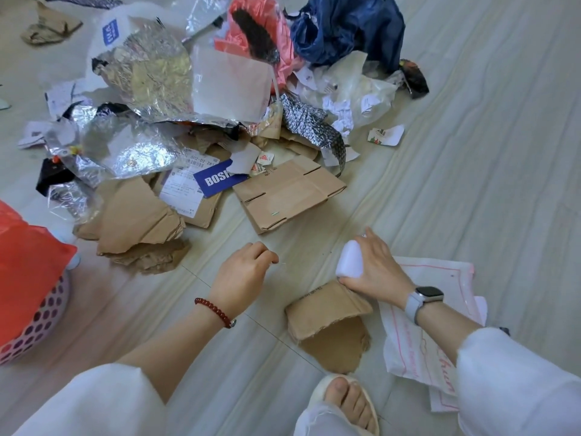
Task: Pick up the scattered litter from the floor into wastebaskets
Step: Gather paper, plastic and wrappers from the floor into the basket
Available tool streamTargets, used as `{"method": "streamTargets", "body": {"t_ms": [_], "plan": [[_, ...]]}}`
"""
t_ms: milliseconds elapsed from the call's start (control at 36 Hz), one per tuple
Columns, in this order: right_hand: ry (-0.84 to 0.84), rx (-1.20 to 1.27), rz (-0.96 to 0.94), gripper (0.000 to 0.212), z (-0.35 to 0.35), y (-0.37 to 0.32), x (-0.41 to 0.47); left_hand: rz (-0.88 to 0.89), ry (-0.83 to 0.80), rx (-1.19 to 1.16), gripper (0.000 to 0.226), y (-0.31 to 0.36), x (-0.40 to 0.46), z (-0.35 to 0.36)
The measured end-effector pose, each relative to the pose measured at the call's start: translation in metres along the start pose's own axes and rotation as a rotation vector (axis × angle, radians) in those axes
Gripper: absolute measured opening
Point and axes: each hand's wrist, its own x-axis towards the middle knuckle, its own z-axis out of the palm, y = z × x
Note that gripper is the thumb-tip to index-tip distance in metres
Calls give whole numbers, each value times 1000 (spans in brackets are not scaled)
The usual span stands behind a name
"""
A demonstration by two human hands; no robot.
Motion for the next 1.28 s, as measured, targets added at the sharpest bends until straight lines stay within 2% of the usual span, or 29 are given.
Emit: {"method": "streamTargets", "body": {"t_ms": [194, 306, 417, 528, 583, 639, 806, 972, 1056, 1167, 1222, 1278], "plan": [[136, 65, 170, 79, 13, -10, -3, -6, -14, 5, 35, -2, -3, 2], [146, -8, 170, 70, 6, -17, 2, 10, -8, 0, 38, 0, -1, -3], [216, 9, 157, 75, -22, -25, 1, 45, 46, -43, 31, 10, 10, -24], [298, 62, 28, 70, -67, -50, 2, 41, 157, -88, 21, 19, 30, -65], [330, 111, -36, 59, -91, -74, -1, -12, 220, -118, 20, 21, 41, -92], [363, 182, -125, 59, -112, -104, -6, -73, 301, -147, 22, 19, 50, -122], [304, 358, -402, 79, -147, -221, -27, -122, 510, -50, 18, -10, 40, -230], [96, 584, -713, 87, -146, -349, -48, -358, 755, 42, 18, -60, -53, -317], [8, 512, -875, 86, -125, -406, -62, -489, 765, 71, 19, -89, -114, -331], [-107, 374, -1020, 89, -82, -462, -73, -702, 607, 46, 23, -125, -179, -332], [-134, 194, -1079, 95, -60, -479, -73, -784, 581, 45, 23, -138, -202, -331], [-139, -17, -1114, 98, -41, -488, -69, -858, 638, 5, 23, -146, -218, -333]]}}
